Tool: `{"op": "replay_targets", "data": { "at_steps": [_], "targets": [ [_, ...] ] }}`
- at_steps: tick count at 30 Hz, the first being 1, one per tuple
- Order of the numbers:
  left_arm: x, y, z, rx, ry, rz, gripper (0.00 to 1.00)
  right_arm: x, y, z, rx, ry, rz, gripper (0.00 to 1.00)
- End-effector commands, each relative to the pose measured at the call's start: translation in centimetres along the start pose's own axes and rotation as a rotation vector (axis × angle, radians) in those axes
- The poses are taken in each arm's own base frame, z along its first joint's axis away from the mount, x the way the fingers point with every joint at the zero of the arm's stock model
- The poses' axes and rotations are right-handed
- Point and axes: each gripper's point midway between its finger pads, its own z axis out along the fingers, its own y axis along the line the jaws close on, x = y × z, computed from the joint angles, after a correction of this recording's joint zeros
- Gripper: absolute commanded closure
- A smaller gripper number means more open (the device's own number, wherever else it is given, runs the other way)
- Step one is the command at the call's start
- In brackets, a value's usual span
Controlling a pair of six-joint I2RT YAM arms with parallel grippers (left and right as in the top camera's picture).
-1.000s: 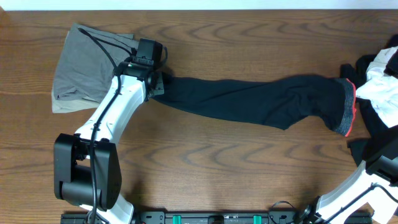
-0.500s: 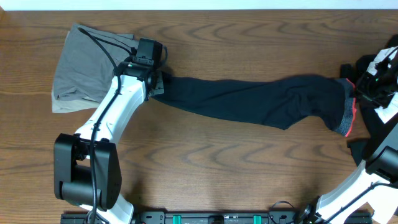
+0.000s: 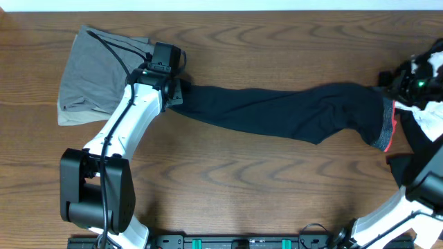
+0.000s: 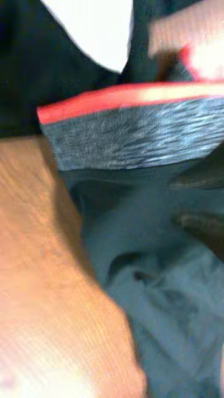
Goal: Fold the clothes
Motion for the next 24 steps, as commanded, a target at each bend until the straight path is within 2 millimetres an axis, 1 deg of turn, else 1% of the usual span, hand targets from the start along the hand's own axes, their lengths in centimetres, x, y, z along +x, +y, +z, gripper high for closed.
{"op": "replay_targets", "data": {
  "at_steps": [1, 3, 7, 10, 14, 18, 24],
  "targets": [
    [-0.5, 0.4, -0.3, -0.015, -0.020, -0.016, 0.94, -1.0, -1.3, -3.2, 0.107, -0.078, 0.011, 0.47],
    [-0.6, 0.4, -0.3, -0.013, -0.025, -0.018, 0.93, -0.4, -2.0, -2.5, 0.125, -0.053, 0.023, 0.38],
    [-0.6, 0.4, -0.3, -0.013, -0.025, -0.018, 0.91, 2.2, -3.5, -0.3, 0.127, 0.035, 0.070, 0.31],
    [-0.6, 0.4, -0.3, -0.013, -0.025, -0.018, 0.90, 4.2, -5.0, 0.8, 0.130, 0.092, 0.135, 0.30],
    [-0.6, 0.4, -0.3, -0.013, -0.025, -0.018, 0.89, 6.2, -6.7, 1.6, 0.121, 0.125, 0.170, 0.29],
    [-0.7, 0.3, -0.3, -0.012, -0.030, -0.019, 0.90, 7.3, -7.4, 3.0, 0.122, 0.125, 0.170, 0.27],
    [-0.8, 0.3, -0.3, -0.010, -0.032, -0.019, 0.90, 8.8, -8.5, 5.4, 0.131, 0.102, 0.224, 0.28]
  ]
}}
